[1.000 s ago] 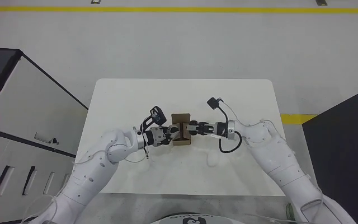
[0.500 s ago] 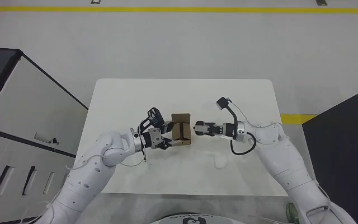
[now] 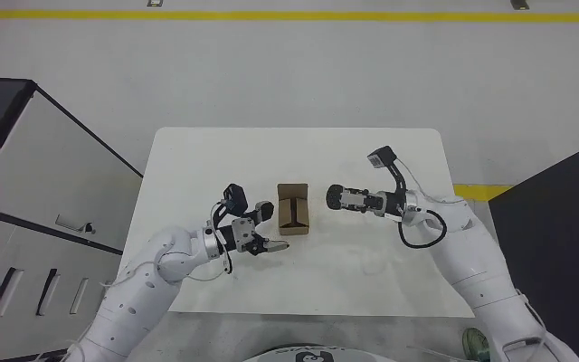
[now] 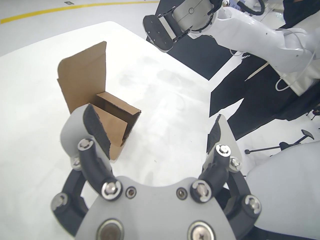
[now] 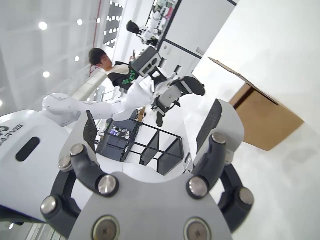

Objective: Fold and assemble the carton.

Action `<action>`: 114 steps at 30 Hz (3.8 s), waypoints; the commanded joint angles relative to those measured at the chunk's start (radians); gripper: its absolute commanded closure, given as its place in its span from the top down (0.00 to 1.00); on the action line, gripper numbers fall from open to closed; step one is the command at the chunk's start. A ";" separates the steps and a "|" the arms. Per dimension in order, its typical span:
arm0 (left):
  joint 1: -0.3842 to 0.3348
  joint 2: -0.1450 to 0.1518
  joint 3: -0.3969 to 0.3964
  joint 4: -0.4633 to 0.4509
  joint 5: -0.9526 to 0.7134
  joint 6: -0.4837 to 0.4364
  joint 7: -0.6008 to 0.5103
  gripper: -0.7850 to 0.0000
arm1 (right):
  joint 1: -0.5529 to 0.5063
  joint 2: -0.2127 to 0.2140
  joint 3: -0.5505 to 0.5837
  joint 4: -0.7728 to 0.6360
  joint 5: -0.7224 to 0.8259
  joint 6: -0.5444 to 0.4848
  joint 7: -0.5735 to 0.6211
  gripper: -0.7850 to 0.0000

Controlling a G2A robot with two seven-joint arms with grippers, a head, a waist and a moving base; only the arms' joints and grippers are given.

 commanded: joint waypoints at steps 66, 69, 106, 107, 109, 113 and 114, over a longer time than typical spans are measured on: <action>-0.017 -0.042 0.152 0.157 0.121 0.035 0.195 1.00 | 0.474 -0.247 -0.415 0.747 0.156 -0.127 -0.056 1.00; -0.019 -0.043 0.148 0.162 0.126 0.044 0.203 1.00 | 0.475 -0.252 -0.414 0.763 0.166 -0.128 -0.044 1.00; 0.010 -0.047 0.069 0.204 0.164 0.114 0.376 1.00 | 0.355 -0.196 -0.317 0.619 0.117 -0.098 -0.015 1.00; 0.016 -0.046 0.063 0.201 0.167 0.113 0.376 1.00 | 0.353 -0.194 -0.312 0.614 0.116 -0.103 -0.019 1.00; 0.025 -0.043 0.052 0.200 0.169 0.112 0.372 0.92 | 0.349 -0.192 -0.302 0.608 0.117 -0.111 -0.029 1.00; 0.035 -0.040 0.039 0.199 0.161 0.116 0.350 0.00 | 0.345 -0.190 -0.291 0.596 0.107 -0.118 -0.044 1.00; 0.035 -0.040 0.038 0.198 0.163 0.116 0.348 0.00 | 0.344 -0.190 -0.289 0.594 0.105 -0.118 -0.046 1.00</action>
